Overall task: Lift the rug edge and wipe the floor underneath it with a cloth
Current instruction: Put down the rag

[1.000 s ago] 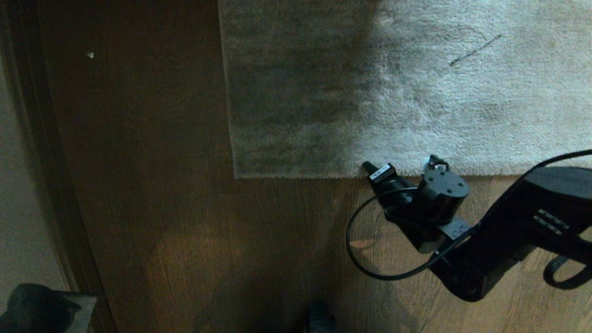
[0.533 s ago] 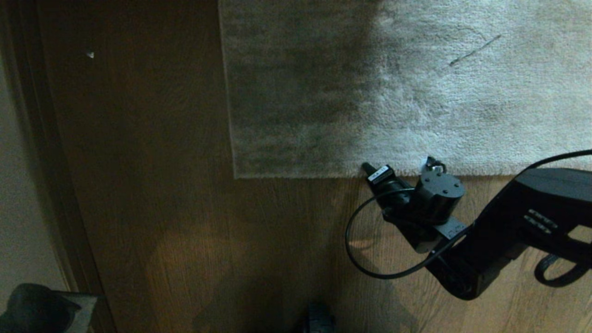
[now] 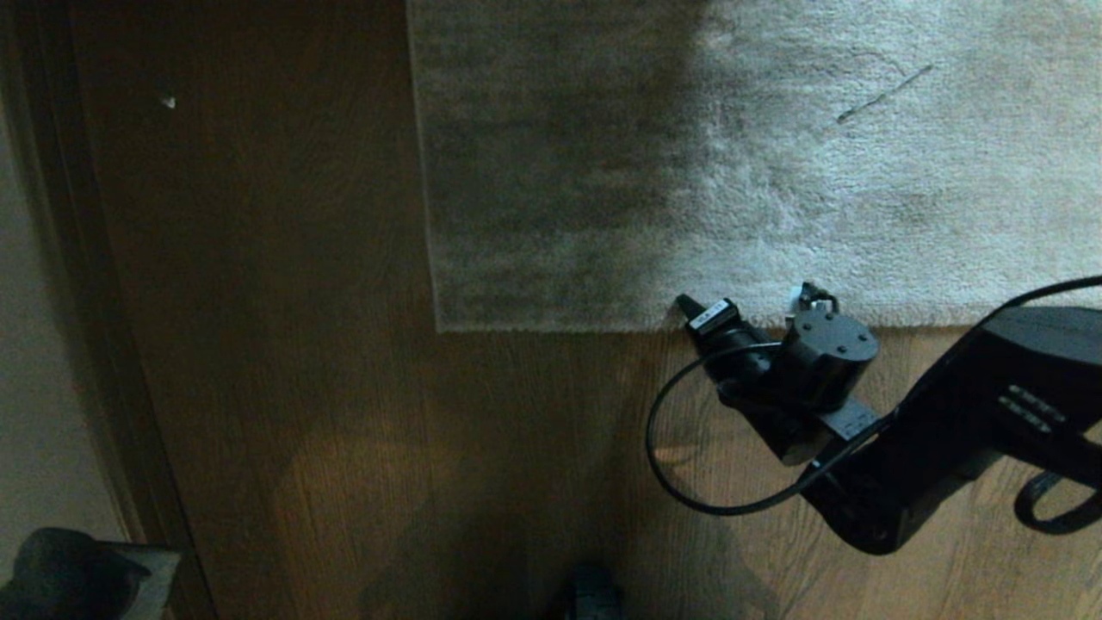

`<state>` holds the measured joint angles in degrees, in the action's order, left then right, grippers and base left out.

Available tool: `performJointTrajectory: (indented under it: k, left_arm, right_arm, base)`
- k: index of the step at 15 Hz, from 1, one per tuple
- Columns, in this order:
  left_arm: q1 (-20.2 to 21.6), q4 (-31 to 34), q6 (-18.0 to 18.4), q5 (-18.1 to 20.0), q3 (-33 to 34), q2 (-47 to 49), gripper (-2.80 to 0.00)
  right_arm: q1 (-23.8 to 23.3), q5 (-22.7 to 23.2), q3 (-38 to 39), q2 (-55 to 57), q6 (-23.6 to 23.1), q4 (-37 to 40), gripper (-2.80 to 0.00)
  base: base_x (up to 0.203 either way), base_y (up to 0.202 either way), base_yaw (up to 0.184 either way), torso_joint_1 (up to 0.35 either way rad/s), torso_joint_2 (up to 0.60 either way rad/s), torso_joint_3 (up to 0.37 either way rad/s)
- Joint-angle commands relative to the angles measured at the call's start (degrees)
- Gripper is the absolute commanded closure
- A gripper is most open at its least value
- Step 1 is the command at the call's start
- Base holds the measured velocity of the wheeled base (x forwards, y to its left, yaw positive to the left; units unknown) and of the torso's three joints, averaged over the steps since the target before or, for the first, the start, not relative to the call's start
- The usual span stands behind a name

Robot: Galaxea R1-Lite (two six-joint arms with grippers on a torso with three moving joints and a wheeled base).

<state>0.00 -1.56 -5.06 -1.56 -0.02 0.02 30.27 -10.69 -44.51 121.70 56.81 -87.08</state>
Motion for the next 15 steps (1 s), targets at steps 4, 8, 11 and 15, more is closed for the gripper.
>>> performJointTrajectory:
  k: [4, 8, 11, 15]
  left_arm:
    - [0.0, -0.02, -0.04, -0.04, 0.0, -0.02, 0.0]
    - [0.0, -0.02, -0.04, -0.02, 0.02, -0.02, 0.0]
    - [0.0, 0.06, -0.04, -0.02, 0.02, -0.02, 0.0]
    - [0.0, 0.05, -0.04, -0.02, 0.02, -0.02, 0.0]
  right_arm:
    - [-0.76, 2.26, -1.79, -3.43, 0.09, -2.87, 0.0]
    - [-2.08, 2.25, -3.12, -1.42, 0.12, -2.88, 0.0]
    - [-3.49, 2.25, -3.13, 0.7, 0.27, -2.88, 0.0]
    - [-4.19, 2.25, -3.44, 3.77, 0.21, -2.88, 0.0]
  base:
    - [0.0, 0.0, 0.0, 0.0, 0.0, 0.0]
    - [0.0, 0.0, 0.0, 0.0, 0.0, 0.0]
    - [0.0, 0.0, 0.0, 0.0, 0.0, 0.0]
    - [0.0, 0.0, 0.0, 0.0, 0.0, 0.0]
